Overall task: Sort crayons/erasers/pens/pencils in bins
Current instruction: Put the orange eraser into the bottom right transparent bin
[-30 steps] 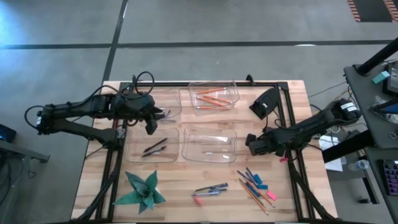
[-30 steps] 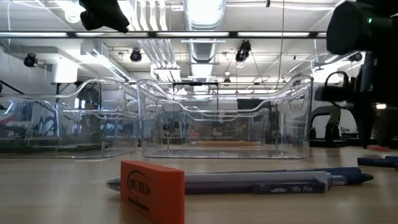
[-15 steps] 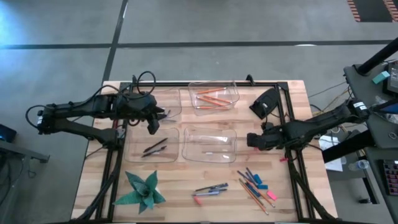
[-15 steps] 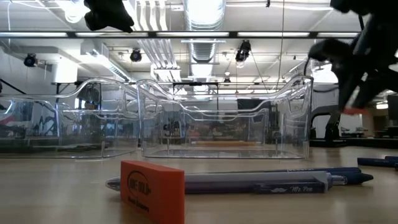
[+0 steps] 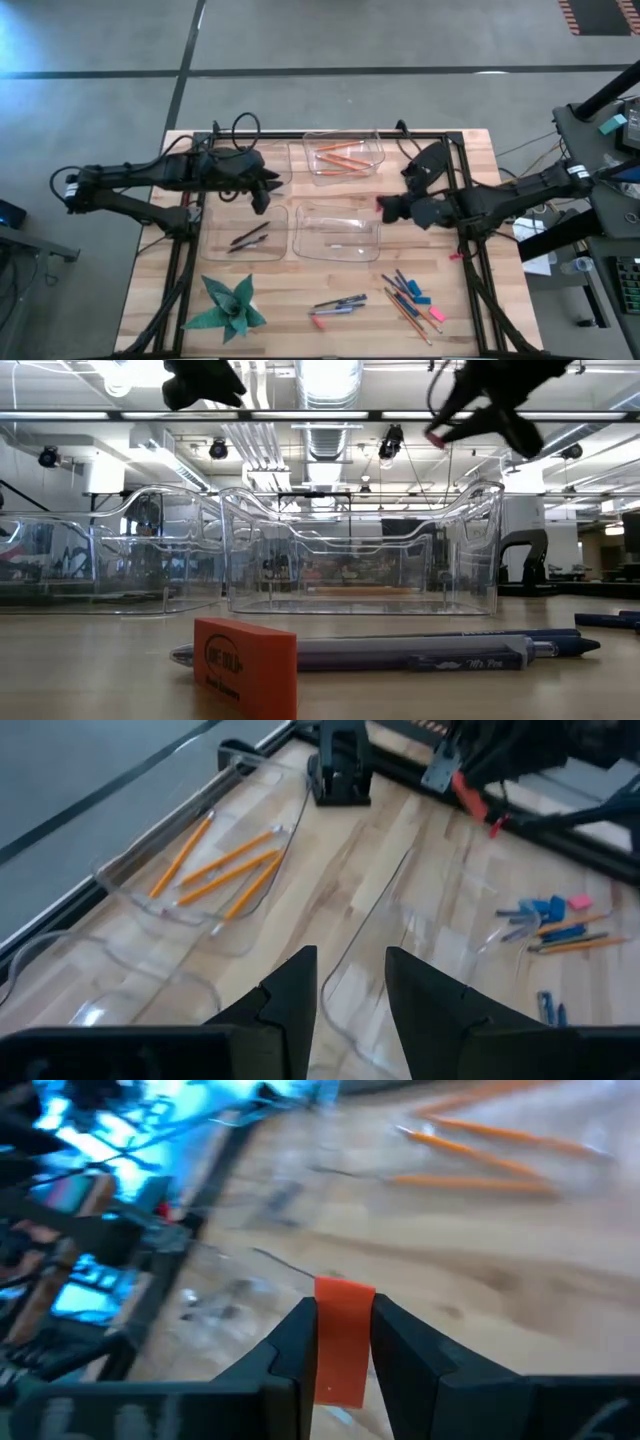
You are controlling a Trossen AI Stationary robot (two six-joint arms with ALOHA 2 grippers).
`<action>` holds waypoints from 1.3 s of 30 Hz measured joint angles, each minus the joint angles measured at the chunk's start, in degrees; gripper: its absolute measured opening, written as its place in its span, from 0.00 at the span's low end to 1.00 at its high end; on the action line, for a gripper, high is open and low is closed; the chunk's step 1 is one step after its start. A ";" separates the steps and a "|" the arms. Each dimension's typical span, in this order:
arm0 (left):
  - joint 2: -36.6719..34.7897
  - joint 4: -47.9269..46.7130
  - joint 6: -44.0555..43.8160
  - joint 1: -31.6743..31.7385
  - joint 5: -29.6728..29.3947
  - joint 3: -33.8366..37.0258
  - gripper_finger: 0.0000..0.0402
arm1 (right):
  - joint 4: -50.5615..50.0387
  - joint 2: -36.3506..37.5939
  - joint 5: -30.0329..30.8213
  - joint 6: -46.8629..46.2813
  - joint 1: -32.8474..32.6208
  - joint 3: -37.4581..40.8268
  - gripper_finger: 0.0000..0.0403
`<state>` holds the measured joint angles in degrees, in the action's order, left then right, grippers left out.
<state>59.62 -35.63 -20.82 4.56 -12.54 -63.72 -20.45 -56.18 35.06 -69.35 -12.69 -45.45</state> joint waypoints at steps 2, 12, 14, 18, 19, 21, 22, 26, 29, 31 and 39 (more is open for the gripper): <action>0.03 1.70 -1.32 0.00 0.05 0.00 0.27 | 5.40 -2.23 -0.74 5.14 0.95 0.02 0.20; -0.27 9.63 -4.39 -0.02 0.16 0.00 0.27 | 20.23 -15.05 -18.97 14.52 9.00 0.04 0.20; -0.18 11.97 -4.63 -0.03 0.20 -0.06 0.27 | 21.45 -17.94 -23.36 16.38 10.24 -1.14 0.20; -0.29 17.25 -7.97 -0.07 0.24 0.01 0.27 | 20.58 -23.87 -29.54 21.71 11.35 -5.77 0.19; -0.38 17.79 -8.77 -0.07 0.24 0.03 0.27 | 20.46 -25.47 -31.19 23.29 11.47 -7.20 0.19; -0.40 18.71 -8.97 -0.10 0.27 -0.14 0.27 | 19.63 -28.58 -33.59 26.08 11.50 -10.02 0.19; -0.40 18.85 -9.36 -0.19 0.27 -0.25 0.27 | 18.28 -30.02 -34.35 27.08 11.50 -11.67 0.20; -0.53 19.63 -12.41 -0.58 0.44 -0.40 0.27 | 6.67 -35.63 -35.12 29.16 11.59 -18.21 0.19; -0.57 19.68 -13.35 -1.25 0.55 -0.37 0.27 | -0.27 -39.47 -35.04 30.65 11.61 -22.33 0.19; -0.57 19.69 -13.35 -1.66 0.55 -0.37 0.27 | -1.88 -41.32 -35.24 31.80 11.61 -24.26 0.19; -0.60 19.75 -13.37 -3.04 0.59 0.23 0.27 | -2.07 -46.46 -37.02 32.97 11.59 -28.39 0.19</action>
<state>59.02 -15.88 -34.20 1.52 -11.94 -63.50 -22.52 -102.64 -1.96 -36.39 -1.10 -73.84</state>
